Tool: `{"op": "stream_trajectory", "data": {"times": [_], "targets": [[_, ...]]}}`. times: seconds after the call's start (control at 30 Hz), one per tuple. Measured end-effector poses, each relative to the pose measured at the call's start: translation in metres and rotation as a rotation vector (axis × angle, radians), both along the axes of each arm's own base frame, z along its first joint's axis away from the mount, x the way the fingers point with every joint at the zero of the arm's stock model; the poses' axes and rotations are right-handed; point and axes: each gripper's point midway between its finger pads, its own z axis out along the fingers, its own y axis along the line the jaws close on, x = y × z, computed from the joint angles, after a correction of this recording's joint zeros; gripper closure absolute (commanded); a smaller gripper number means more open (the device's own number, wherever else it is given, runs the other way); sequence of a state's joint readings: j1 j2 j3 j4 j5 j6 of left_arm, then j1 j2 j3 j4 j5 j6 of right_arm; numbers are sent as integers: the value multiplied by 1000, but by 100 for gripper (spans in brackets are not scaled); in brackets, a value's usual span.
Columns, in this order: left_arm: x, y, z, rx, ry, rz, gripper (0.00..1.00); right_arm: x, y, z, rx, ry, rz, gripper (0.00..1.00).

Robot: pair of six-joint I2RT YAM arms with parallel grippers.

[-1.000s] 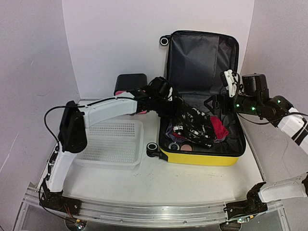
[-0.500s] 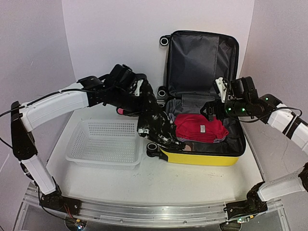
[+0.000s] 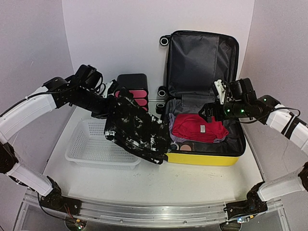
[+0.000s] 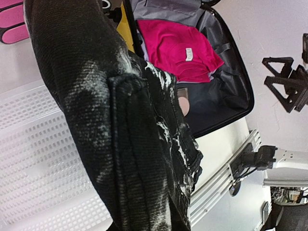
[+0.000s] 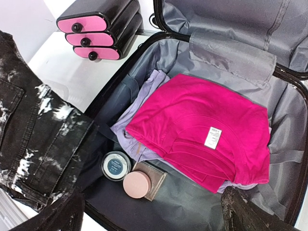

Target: Open, take out, and arrange the luggage

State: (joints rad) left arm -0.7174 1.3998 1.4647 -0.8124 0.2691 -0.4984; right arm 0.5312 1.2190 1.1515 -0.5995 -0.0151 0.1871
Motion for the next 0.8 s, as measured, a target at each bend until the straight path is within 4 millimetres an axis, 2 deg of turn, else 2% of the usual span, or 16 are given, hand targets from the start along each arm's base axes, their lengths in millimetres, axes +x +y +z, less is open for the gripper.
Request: {"op": "stream_trajectory", "data": {"times": [0.13,0.4,0.57,0.6,0.7,0.8], "targets": [[3,19,-12,40,2,6,100,-1,0,-3,3,8,0,2],[24,82,-53,190,24,129,100,0,5,-15,4,44,9,2],[34,111,-97,312,72,191,100,1,13,-30,10,99,32,2],[36,116,-111,349,88,201,100,1,15,-32,14,106,38,2],[40,126,-141,435,125,220,100,0,19,-34,30,118,52,2],[46,134,-162,503,142,245,100,0,28,-39,37,132,67,2]]}}
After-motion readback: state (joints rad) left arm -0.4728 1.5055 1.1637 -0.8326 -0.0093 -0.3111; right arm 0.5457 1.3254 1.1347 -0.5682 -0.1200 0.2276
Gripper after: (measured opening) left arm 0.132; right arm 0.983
